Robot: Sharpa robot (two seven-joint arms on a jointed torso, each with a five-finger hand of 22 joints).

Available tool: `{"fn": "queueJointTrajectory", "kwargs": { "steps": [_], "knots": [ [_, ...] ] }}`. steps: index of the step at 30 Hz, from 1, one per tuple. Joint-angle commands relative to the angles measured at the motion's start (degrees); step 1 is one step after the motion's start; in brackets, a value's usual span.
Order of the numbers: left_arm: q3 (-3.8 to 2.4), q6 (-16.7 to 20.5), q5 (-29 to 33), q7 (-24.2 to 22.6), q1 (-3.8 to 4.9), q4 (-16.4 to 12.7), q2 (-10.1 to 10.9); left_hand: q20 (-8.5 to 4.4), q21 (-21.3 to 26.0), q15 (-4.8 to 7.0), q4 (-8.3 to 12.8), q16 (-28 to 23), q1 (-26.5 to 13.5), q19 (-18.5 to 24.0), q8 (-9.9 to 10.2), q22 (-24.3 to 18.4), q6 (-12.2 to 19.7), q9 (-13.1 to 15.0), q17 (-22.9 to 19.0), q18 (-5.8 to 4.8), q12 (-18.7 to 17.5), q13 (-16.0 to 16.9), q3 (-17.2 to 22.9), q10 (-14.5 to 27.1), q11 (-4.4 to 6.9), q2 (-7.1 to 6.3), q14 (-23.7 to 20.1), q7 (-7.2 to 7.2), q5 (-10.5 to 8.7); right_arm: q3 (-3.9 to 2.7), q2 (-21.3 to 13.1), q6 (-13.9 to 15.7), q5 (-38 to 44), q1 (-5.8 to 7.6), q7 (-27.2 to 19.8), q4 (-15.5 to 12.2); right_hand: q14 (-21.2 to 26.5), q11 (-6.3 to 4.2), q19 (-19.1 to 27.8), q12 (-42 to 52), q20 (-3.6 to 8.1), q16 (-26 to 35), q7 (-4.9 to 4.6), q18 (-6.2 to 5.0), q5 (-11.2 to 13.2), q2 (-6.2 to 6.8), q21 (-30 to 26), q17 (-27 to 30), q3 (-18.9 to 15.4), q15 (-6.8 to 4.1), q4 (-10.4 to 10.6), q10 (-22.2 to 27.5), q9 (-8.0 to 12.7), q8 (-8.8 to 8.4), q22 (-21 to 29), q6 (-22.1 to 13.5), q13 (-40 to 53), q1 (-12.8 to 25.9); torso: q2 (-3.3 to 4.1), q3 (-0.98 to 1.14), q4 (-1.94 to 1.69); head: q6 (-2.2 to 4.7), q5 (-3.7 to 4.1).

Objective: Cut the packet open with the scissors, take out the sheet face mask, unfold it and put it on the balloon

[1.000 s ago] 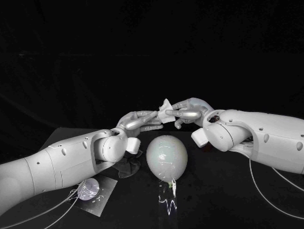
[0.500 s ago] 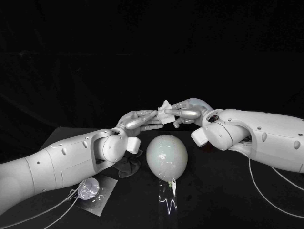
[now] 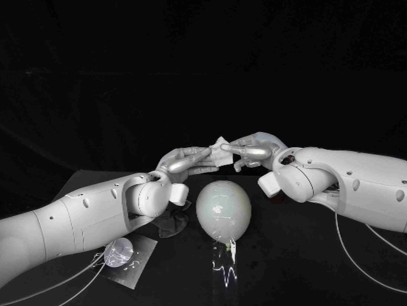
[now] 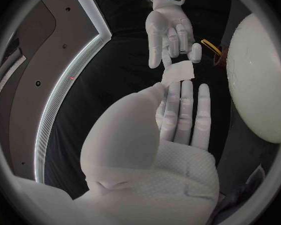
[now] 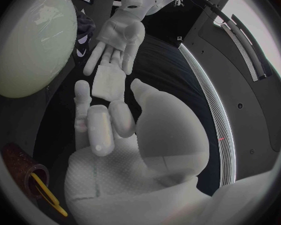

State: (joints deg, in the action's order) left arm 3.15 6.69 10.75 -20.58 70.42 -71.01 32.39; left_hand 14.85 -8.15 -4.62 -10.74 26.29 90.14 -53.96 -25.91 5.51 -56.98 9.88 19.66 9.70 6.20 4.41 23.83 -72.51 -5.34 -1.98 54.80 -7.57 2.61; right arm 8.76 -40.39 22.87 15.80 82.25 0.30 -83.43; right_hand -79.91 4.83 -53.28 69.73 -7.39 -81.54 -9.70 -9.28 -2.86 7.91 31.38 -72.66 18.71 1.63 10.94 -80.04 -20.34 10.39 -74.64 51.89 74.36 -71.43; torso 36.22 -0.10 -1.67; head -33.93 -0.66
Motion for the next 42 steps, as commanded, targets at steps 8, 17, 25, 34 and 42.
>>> {"fn": "queueJointTrajectory", "kwargs": {
  "steps": [8,17,25,34,42],
  "knots": [
    [-0.09,0.50,-0.50,-1.63,0.06,-0.36,0.18,-0.53,-0.69,-0.05,1.71,-0.69,-1.58,0.14,-0.94,0.45,0.96,3.80,-0.20,0.50,-0.35,0.16,2.70,-0.44,0.00,-0.66,0.43,-0.22,0.20,-0.01,-2.56,8.26,13.99,-0.02,-3.22,1.49,0.23,0.00,-0.33,0.29,-0.43,-0.24,0.21,-0.87,0.00,-0.91,-0.42,-0.26,-1.79,-0.08,1.37,0.25,-0.13,0.33,0.09,0.17,-0.18,-0.60,-0.06,-0.02,-0.01,0.21,-0.13],
    [-0.09,0.47,-0.88,-1.74,0.06,-0.57,0.32,-0.60,-1.20,-0.09,2.65,-0.87,-2.49,0.33,-1.31,0.87,1.30,4.81,-0.25,0.37,-0.40,0.29,4.05,-0.46,-0.05,-1.00,0.46,-0.14,0.20,-0.04,-4.78,12.54,25.54,-0.03,-3.39,-1.44,-0.56,-0.48,-1.25,1.66,-0.38,-0.90,0.67,-1.15,-1.41,-2.63,-0.25,-1.05,-0.75,-0.48,-0.64,-0.29,-0.33,1.53,-0.04,1.49,0.37,-5.46,0.03,0.03,0.04,0.18,-0.14],
    [-0.09,0.56,-1.44,-1.51,0.06,-0.75,0.25,-0.71,-1.81,-0.04,3.86,-0.97,-3.32,0.69,-1.56,1.42,1.56,5.81,-0.26,0.21,-0.40,0.47,5.55,-0.50,-0.02,-1.41,0.55,-0.30,0.22,-0.04,-4.27,11.06,31.50,-0.27,0.14,-6.40,-3.06,-1.09,-2.19,6.47,0.09,-2.98,1.38,-1.20,-3.23,-3.16,0.38,-4.63,0.82,-1.01,-2.20,-2.86,-0.27,2.54,-0.58,3.42,3.87,-7.31,-0.03,-0.02,0.01,0.20,0.09],
    [-0.09,0.98,-2.23,-1.07,0.06,-0.89,0.24,-0.91,-2.79,0.02,5.26,-1.00,-4.29,1.03,-1.70,2.24,1.63,6.83,-0.26,0.04,-0.29,0.74,7.27,-0.65,0.01,-1.85,0.76,-0.51,0.23,-0.04,-2.17,10.89,32.08,-0.87,5.37,-8.06,-4.32,-1.39,-3.11,8.65,0.49,-3.95,1.73,-1.16,-3.67,-2.47,1.03,-6.23,0.22,-1.35,-0.15,-4.14,0.17,2.70,-1.08,4.36,5.39,-3.94,0.04,-0.04,-0.08,0.25,0.31],
    [-0.09,0.87,-2.62,-0.97,0.06,-1.16,0.28,-1.09,-3.62,0.04,6.18,-1.02,-5.34,1.48,-1.73,2.98,1.69,7.64,-0.26,-0.11,-0.21,0.98,8.46,-0.71,0.00,-2.10,0.88,-0.56,0.24,-0.04,-0.37,12.42,32.91,-1.52,8.63,-7.03,-4.29,-1.32,-3.21,8.64,0.53,-3.92,1.64,-1.12,-2.57,-1.44,1.08,-6.05,-0.82,-1.33,1.41,-4.11,0.56,2.42,-1.17,4.12,5.27,-2.17,0.04,-0.04,-0.04,0.17,0.32]
  ]
}}
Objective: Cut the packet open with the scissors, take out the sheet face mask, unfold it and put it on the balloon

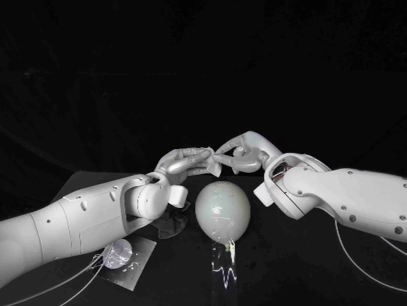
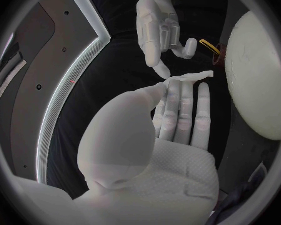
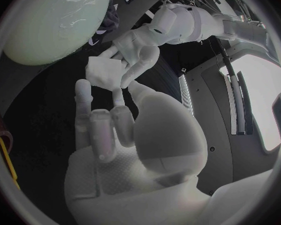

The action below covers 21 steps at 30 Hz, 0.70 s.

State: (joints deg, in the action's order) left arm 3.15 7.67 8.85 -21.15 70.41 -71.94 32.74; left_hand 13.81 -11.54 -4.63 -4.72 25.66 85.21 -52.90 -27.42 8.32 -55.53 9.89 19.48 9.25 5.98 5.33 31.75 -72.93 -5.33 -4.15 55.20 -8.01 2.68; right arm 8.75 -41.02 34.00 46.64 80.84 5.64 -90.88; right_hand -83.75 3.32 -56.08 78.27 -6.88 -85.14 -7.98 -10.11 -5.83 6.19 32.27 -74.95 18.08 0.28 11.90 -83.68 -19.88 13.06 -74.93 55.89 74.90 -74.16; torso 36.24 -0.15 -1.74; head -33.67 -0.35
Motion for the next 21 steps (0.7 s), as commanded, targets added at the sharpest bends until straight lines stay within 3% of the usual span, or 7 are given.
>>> {"fn": "queueJointTrajectory", "kwargs": {
  "steps": [1,10,21],
  "knots": [
    [-0.09,-0.13,-0.73,-0.42,0.07,-0.25,-0.06,-0.04,-0.23,0.05,0.16,-0.39,-0.41,0.42,-0.23,0.16,0.23,7.63,-0.08,0.34,0.01,0.05,0.54,-0.29,-0.01,0.07,0.48,-0.12,0.17,-0.02,0.39,1.58,2.37,-0.17,3.57,0.59,-0.44,0.21,-0.41,0.02,0.01,-0.31,-0.11,-0.29,0.45,0.37,0.19,-3.73,-0.28,0.04,0.56,-0.41,0.15,-0.30,-0.89,0.05,4.65,0.65,0.02,0.00,0.03,-0.09,0.00],
    [-0.09,-0.07,-0.80,-0.42,0.07,-0.37,0.07,-0.43,-1.99,0.06,2.04,-0.52,-2.14,1.60,0.03,1.77,0.16,8.97,-0.14,-0.01,0.14,0.58,3.25,-0.27,-0.02,-0.62,0.59,-0.19,0.23,-0.02,1.02,4.69,6.27,-0.42,5.00,1.25,-0.47,0.30,-0.40,-0.12,-0.05,-0.34,-0.18,-0.27,0.84,1.16,0.16,-3.75,-1.09,0.12,1.47,-0.30,0.37,-0.44,-0.91,-0.11,4.46,1.39,-0.02,0.04,0.05,-0.14,-0.06],
    [-0.09,0.16,-1.35,-0.38,0.07,-0.46,0.06,-0.72,-3.67,0.13,3.37,-0.44,-3.63,2.62,0.28,3.29,-0.05,10.08,-0.10,-0.29,0.36,1.11,4.77,-0.37,0.04,-0.96,0.82,-0.14,0.23,-0.02,1.78,5.53,6.33,-0.57,2.91,1.32,-0.22,0.40,-0.28,-0.43,-0.11,-0.19,-0.29,-0.25,1.11,2.01,0.07,-3.34,-1.99,0.21,2.00,-0.05,0.57,-0.64,-0.91,-0.51,4.15,1.64,-0.01,0.03,0.05,-0.08,0.08]
  ]
}}
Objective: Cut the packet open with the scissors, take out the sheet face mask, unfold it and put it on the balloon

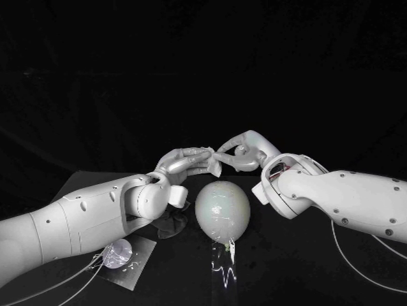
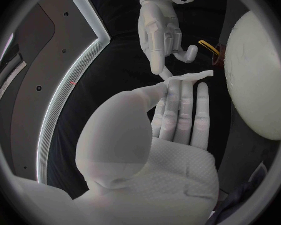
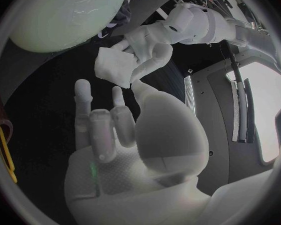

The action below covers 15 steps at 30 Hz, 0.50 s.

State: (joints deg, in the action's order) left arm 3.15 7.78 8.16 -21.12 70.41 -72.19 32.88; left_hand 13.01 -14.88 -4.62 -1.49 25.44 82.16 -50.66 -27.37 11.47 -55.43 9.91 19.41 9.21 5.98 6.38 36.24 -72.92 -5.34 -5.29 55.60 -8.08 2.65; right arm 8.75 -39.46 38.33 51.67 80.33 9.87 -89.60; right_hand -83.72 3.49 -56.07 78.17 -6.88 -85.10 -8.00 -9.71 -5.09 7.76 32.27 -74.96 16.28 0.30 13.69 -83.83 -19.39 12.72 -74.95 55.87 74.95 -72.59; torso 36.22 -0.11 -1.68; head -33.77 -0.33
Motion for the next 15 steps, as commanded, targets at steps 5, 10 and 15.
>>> {"fn": "queueJointTrajectory", "kwargs": {
  "steps": [5,10,15],
  "knots": [
    [-0.09,0.18,-0.85,-0.35,0.08,-0.29,-0.08,0.01,-0.64,0.15,0.35,-0.20,-0.76,0.51,0.28,0.41,-0.20,10.22,-0.02,-0.27,0.39,0.15,0.42,-0.40,0.07,0.17,0.48,-0.06,0.25,-0.03,0.76,0.55,0.79,-0.10,-2.10,0.34,-0.08,0.49,-0.13,-0.58,-0.22,-0.16,-0.57,-0.61,0.56,0.74,-0.02,-3.13,-0.77,0.38,0.47,0.35,0.39,-0.87,-0.88,-1.55,3.86,-0.09,0.03,-0.01,-0.04,0.07,0.14],
    [-0.09,0.16,-0.94,-0.33,0.08,-0.37,-0.10,-0.08,-1.17,0.18,0.69,-0.18,-1.07,0.79,0.38,0.89,-0.26,10.49,-0.01,-0.33,0.43,0.28,0.64,-0.42,0.09,0.16,0.56,-0.06,0.25,-0.03,1.27,-0.13,0.48,-0.14,-2.12,0.99,-0.01,0.51,-0.11,-0.66,-0.24,-0.12,-0.58,-0.60,0.61,0.79,-0.04,-3.02,-0.85,0.41,0.49,0.41,0.40,-0.88,-0.88,-1.55,3.77,-0.13,0.00,-0.02,-0.05,0.04,0.15],
    [-0.09,-0.01,-1.20,-0.41,0.08,-0.44,-0.09,-0.15,-1.69,0.22,0.97,-0.11,-1.44,1.08,0.42,1.36,-0.38,10.81,0.02,-0.41,0.54,0.45,0.78,-0.55,0.13,0.15,0.71,-0.08,0.25,-0.03,1.90,-1.18,-1.13,-0.17,-1.94,2.47,-0.04,0.51,-0.05,-0.56,-0.27,-0.16,-0.57,-0.60,0.70,0.67,-0.07,-3.12,-0.89,0.44,0.50,0.39,0.39,-0.82,-0.88,-1.42,3.86,-0.35,-0.01,-0.02,-0.05,0.08,0.13]
  ]
}}
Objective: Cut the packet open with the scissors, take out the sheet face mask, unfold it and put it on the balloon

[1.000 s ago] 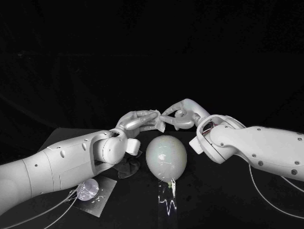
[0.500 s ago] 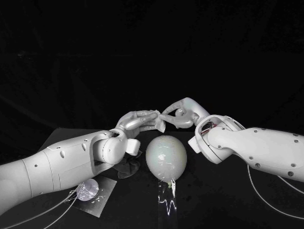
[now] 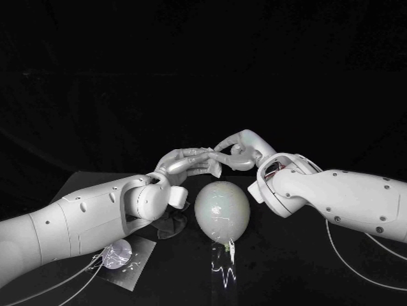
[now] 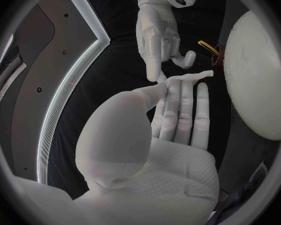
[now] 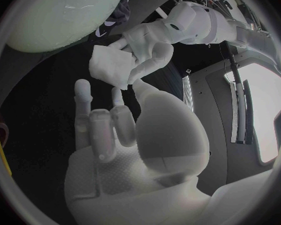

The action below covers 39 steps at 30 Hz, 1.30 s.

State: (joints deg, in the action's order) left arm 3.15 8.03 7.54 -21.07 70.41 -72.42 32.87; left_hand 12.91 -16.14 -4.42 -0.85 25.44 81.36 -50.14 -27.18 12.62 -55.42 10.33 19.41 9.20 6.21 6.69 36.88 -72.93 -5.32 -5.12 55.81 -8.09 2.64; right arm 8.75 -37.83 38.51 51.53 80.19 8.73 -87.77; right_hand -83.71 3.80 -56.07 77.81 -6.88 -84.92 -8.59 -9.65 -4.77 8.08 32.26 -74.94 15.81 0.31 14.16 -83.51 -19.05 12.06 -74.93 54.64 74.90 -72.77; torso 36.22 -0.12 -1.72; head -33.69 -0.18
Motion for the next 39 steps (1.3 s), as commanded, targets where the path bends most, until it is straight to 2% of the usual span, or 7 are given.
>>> {"fn": "queueJointTrajectory", "kwargs": {
  "steps": [1,6,12,13,17,28,39],
  "knots": [
    [-0.09,-0.29,-0.60,-0.47,0.08,-0.22,-0.08,-0.06,-0.50,0.03,0.37,-0.10,-0.68,0.60,0.24,0.28,-0.39,10.44,0.02,-0.40,0.32,0.16,0.17,-0.56,0.12,-0.02,0.52,-0.07,0.27,-0.03,0.37,-1.56,-1.23,-0.04,-0.76,0.89,-0.05,0.20,-0.06,-0.20,-0.27,-0.35,0.01,-0.66,0.38,0.36,-0.07,-3.13,-0.43,0.43,0.03,0.07,0.05,-0.16,-0.90,-0.19,3.90,-0.18,-0.02,-0.02,-0.02,0.01,-0.03],
    [-0.09,-0.38,-0.66,-0.54,0.08,-0.27,-0.05,-0.09,-0.65,0.03,0.44,-0.09,-0.77,0.67,0.25,0.41,-0.40,10.52,0.02,-0.41,0.34,0.21,0.21,-0.57,0.13,-0.01,0.54,-0.07,0.27,-0.03,0.63,-2.30,-1.78,-0.13,-0.57,1.46,-0.20,0.16,-0.02,0.19,-0.31,-0.49,0.08,-0.68,0.42,0.02,-0.10,-3.43,-0.42,0.43,0.01,-0.12,0.02,0.03,-0.90,0.19,4.21,-0.71,0.00,0.00,0.01,-0.15,-0.10],
    [-0.09,-0.41,-0.70,-0.56,0.08,-0.31,-0.08,-0.11,-0.79,0.04,0.52,-0.10,-0.84,0.76,0.27,0.54,-0.41,10.61,0.02,-0.43,0.35,0.26,0.27,-0.58,0.14,-0.01,0.54,-0.06,0.27,-0.03,0.82,-2.93,-2.02,-0.25,-0.64,1.55,-0.80,-0.21,-0.15,1.03,-0.24,-1.03,0.53,-0.79,0.77,-1.42,-0.03,-4.51,0.13,0.18,-0.21,-0.58,-0.11,0.75,-0.97,1.79,4.84,-2.44,-0.01,0.00,0.06,-0.15,-0.09],
    [-0.09,-0.42,-0.71,-0.56,0.08,-0.31,-0.09,-0.11,-0.79,0.04,0.52,-0.10,-0.84,0.76,0.27,0.54,-0.41,10.61,0.02,-0.43,0.35,0.26,0.27,-0.58,0.14,-0.01,0.54,-0.06,0.27,-0.03,0.85,-2.97,-2.04,-0.27,-0.72,1.55,-0.98,-0.53,-0.21,1.42,-0.12,-1.18,0.91,-0.83,1.37,-2.20,0.01,-4.82,0.83,-0.04,-0.72,-0.81,-0.20,1.14,-1.00,2.63,5.16,-3.64,0.00,0.01,0.06,-0.18,-0.10],
    [-0.09,-0.39,-0.74,-0.51,0.08,-0.33,-0.13,-0.16,-1.11,0.04,0.69,-0.11,-1.02,0.97,0.34,0.84,-0.41,10.81,0.02,-0.47,0.37,0.36,0.40,-0.56,0.13,0.02,0.54,-0.06,0.27,-0.03,0.94,-3.10,-2.11,-0.35,-1.12,1.54,-1.44,-1.13,-0.53,2.60,0.24,-1.54,1.59,-0.85,1.66,-3.43,0.36,-5.61,2.30,-0.52,-1.81,-1.51,-0.33,1.74,-1.11,3.92,6.18,-5.63,0.01,0.03,0.05,-0.21,-0.09],
    [-0.09,-0.10,-0.77,-0.35,0.08,-0.37,-0.22,-0.22,-1.63,0.03,0.96,-0.14,-1.28,1.34,0.45,1.33,-0.39,11.13,0.01,-0.54,0.37,0.51,0.61,-0.50,0.12,0.09,0.52,-0.08,0.26,-0.03,0.97,-2.63,-3.55,-0.49,-2.58,1.40,-2.65,-2.12,-2.09,5.01,1.25,-2.41,2.62,-0.48,1.77,-6.02,2.57,-7.69,7.07,-1.47,-4.54,-2.97,-0.66,2.83,-1.67,5.67,8.38,-7.96,0.00,0.02,0.07,-0.37,-0.14],
    [-0.09,0.01,-0.80,-0.20,0.08,-0.39,-0.15,-0.26,-2.01,0.02,1.14,-0.15,-1.47,1.62,0.52,1.69,-0.38,11.37,0.01,-0.60,0.38,0.63,0.74,-0.48,0.11,0.12,0.52,-0.10,0.26,-0.03,0.85,-2.22,-4.24,-0.54,-2.59,1.51,-3.36,-2.56,-2.87,6.17,1.71,-2.93,3.08,-0.28,1.94,-6.06,4.08,-9.00,10.78,-1.92,-7.20,-3.65,-1.48,4.21,-1.97,6.45,9.51,-8.11,-0.02,-0.01,-0.01,-0.42,-0.10]
  ]
}}
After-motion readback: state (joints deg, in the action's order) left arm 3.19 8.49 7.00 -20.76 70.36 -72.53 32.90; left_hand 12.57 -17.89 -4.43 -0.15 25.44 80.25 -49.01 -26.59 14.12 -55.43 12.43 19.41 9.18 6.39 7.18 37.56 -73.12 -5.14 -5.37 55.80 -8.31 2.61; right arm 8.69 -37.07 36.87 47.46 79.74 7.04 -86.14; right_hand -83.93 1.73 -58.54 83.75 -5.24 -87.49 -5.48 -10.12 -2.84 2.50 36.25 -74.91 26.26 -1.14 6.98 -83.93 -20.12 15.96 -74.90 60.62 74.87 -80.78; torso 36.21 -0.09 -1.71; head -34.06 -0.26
